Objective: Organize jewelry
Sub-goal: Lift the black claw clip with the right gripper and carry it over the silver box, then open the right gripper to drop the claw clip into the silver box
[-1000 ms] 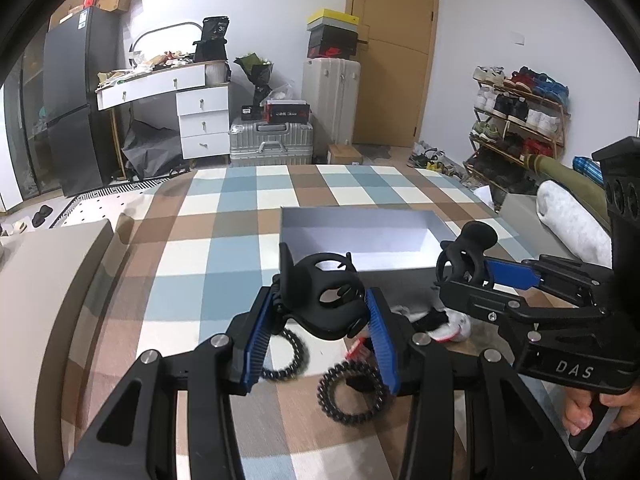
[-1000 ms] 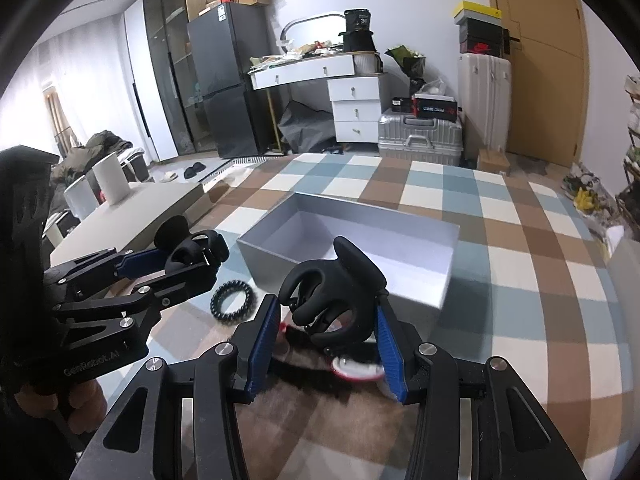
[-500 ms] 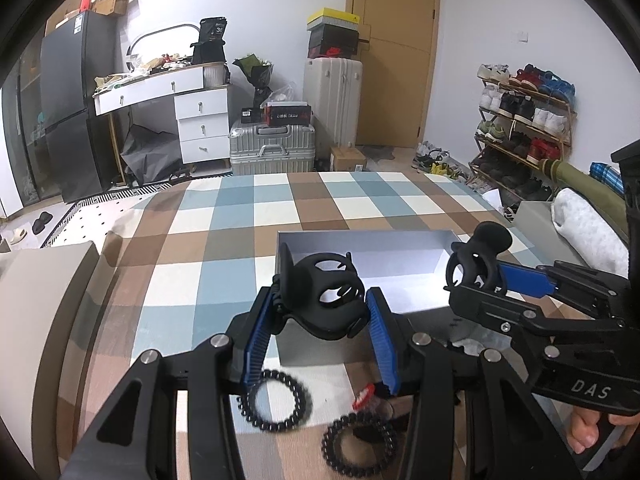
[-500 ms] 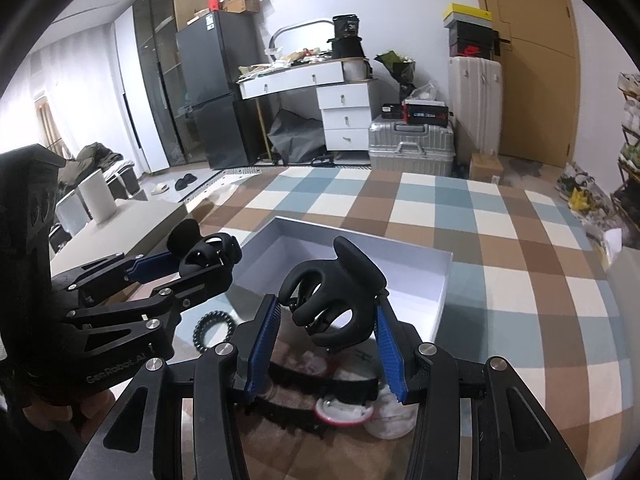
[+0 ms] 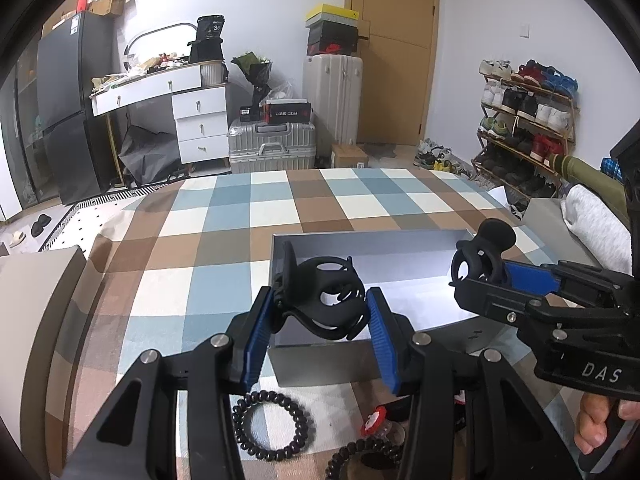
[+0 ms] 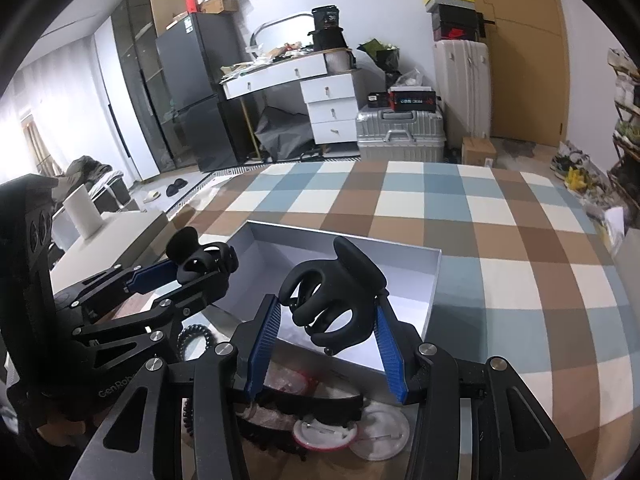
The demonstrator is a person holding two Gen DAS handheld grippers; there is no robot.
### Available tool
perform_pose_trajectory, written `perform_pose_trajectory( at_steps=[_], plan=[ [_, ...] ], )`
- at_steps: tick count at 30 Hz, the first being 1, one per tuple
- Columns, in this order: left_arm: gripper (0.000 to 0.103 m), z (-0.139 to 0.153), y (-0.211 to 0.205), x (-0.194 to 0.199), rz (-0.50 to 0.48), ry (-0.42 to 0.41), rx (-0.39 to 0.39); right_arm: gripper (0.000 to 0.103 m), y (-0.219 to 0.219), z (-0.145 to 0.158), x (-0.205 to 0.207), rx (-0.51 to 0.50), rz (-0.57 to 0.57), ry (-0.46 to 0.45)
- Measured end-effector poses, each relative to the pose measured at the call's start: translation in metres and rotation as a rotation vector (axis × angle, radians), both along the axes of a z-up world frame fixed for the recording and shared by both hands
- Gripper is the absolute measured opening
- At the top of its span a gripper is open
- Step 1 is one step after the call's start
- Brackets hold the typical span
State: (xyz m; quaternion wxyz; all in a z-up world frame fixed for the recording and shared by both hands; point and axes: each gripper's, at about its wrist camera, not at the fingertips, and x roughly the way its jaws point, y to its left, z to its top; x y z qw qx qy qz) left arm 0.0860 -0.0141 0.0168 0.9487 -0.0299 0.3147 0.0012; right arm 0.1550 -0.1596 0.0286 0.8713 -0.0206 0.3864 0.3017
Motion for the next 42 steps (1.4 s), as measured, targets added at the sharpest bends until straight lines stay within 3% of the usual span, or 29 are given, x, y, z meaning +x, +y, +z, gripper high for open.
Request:
perform_pose_trajectory(
  at_steps=[15,27,28,30,31,33,36,37,39,42],
  plan=[
    [0.040,-0.005,-0.003,0.006,-0.037,0.060,-0.033,0.046,0.007,-0.015,0.016,-0.042,0.004,0.039],
    [0.040,-0.007,-0.003,0.003,-0.033,0.054,-0.044,0.048,0.007,-0.016,0.017,-0.047,0.032,0.043],
    [0.040,-0.006,-0.003,0.002,-0.033,0.052,-0.044,0.050,0.006,-0.015,0.016,-0.038,0.037,0.041],
    [0.043,-0.005,-0.003,0.000,-0.036,0.048,-0.042,0.068,0.003,-0.012,0.013,-0.016,0.041,0.029],
    [0.046,-0.004,-0.004,-0.001,-0.037,0.045,-0.041,0.071,0.001,-0.009,0.010,-0.007,0.033,0.009],
    [0.062,-0.002,-0.003,-0.006,-0.051,0.028,-0.054,0.072,-0.002,-0.003,0.005,-0.006,0.029,-0.016],
    [0.079,0.003,-0.002,-0.013,-0.051,0.001,-0.060,0.077,-0.008,0.003,-0.003,-0.042,0.019,-0.045],
    [0.081,0.005,-0.002,-0.016,-0.053,-0.009,-0.061,0.080,-0.010,0.004,-0.005,-0.048,0.014,-0.050],
    [0.082,0.007,-0.001,-0.021,-0.048,-0.011,-0.059,0.096,-0.019,0.005,-0.010,-0.052,-0.002,-0.051],
    [0.092,0.004,-0.001,-0.027,-0.050,0.014,-0.041,0.103,-0.034,0.003,-0.017,-0.051,-0.031,-0.038]
  ],
)
